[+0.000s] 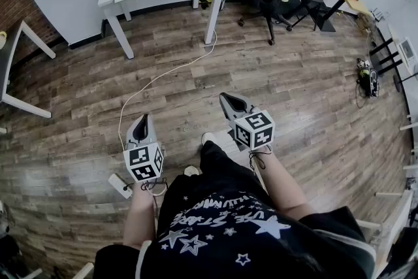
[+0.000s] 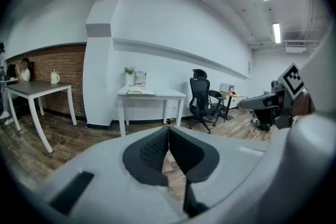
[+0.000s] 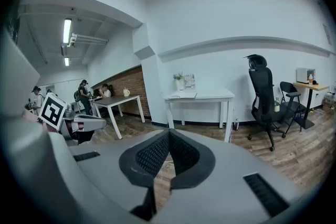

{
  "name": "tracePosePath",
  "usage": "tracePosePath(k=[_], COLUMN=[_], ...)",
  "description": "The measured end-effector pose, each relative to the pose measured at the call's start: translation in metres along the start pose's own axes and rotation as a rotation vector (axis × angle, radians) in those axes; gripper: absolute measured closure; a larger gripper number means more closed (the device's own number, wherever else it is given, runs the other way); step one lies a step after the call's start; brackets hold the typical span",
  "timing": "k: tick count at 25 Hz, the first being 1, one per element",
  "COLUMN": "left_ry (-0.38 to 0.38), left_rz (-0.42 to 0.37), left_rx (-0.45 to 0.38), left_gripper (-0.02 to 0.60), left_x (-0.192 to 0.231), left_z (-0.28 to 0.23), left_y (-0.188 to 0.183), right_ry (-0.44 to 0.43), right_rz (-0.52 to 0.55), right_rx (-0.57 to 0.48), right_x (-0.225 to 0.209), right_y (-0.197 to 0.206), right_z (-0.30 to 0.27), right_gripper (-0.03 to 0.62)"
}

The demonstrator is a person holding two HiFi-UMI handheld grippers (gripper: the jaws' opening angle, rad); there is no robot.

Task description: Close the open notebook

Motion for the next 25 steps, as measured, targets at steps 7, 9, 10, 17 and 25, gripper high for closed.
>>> tracePosePath(k=[7,9,10,17,25], left_ry=[-0.002,-0.005,-0.006,-0.020,-0.014], left_rz=[-0.024,-0.008,-0.001,-0.023,0.005], left_rx=[-0.022,-0.011,-0.005,-0.012,-0.052], left_gripper=[0.560,0.560,0.560,0.560,0.552], left_x=[-0.009,-0.008,-0.008,-0.004,0.005], left_z=[0.001,0.004,0.006,0.033,0.031], left_y=[-0.005,0.001,0.005,0.011,-0.005], right_ry=[0.003,0.002,0.000,-0.002,0.003], right_rz=[0.011,0.011,0.013,-0.005,-0.037], right_rx=[-0.003,0.005,0.010,-0.008,-0.053], right_x=[-0.011,-0.008,-0.005,0.010,0.008], right_y=[0.001,0.006,0.008,0.013,0.008], right_z=[0.006,0.007,0.008,0.018,0.010], right_gripper=[0.589,0.589,0.589,0.589,0.589])
Point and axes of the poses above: the fingertips, and each gripper's own axes: z backward along the fingers, x to its left, y out of its underside, the point moved 9 cm from there along z, backward along the fingers, and after that the axes turned 10 degrees about z, right-handed, at the moved point
